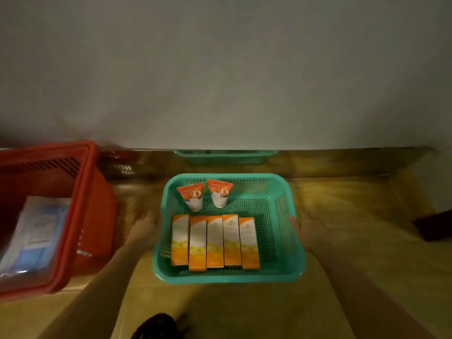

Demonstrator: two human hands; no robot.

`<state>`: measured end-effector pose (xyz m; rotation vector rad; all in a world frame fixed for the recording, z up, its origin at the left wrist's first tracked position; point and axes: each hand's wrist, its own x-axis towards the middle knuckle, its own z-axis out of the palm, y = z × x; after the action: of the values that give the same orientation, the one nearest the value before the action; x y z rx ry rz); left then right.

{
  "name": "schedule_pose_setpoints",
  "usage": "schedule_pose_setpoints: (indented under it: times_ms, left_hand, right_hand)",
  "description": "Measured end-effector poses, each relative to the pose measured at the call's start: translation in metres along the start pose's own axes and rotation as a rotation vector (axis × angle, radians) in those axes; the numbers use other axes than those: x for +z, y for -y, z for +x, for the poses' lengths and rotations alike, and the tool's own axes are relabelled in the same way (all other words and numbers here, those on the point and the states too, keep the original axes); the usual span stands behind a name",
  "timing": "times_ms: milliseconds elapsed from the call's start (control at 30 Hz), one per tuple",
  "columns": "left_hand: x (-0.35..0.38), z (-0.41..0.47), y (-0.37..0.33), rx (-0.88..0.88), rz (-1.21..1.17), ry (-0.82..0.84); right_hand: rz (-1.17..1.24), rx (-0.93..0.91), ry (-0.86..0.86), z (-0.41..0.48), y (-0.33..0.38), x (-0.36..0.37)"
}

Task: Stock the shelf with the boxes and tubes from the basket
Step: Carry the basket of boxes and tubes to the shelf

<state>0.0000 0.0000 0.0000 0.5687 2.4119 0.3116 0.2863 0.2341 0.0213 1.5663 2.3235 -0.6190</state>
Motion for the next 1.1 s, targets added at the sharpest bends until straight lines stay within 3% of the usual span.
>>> schedule_pose_setpoints:
  times_ms: [133, 333, 600, 833, 1100]
  left_hand:
    - [0.027, 0.022, 0.011, -0.038, -0.096, 0.006]
    - [0.04, 0.029, 0.014, -0.065, -0.395, -0.101]
    - [0.026, 0.015, 0.004, -0.056, -0.348, -0.087]
    - [-0.053, -0.059, -0.04, -0.058, -0.419, -0.05]
    - [-0.206, -0.209, -0.135, 0.044, -0.319, -0.101]
  right_hand:
    - [0.131, 0.071, 0.043, 0.031, -0.009, 0.033]
    - [0.269, 0.121, -0.023, 0.048, -0.013, 0.052]
    - [0.277, 0.107, 0.047, 0.041, -0.02, 0.036]
    - [0.361, 0.119, 0.0, -0.027, -0.025, -0.054]
    - [0.431, 0.128, -0.032, -0.167, -0.026, -0.236]
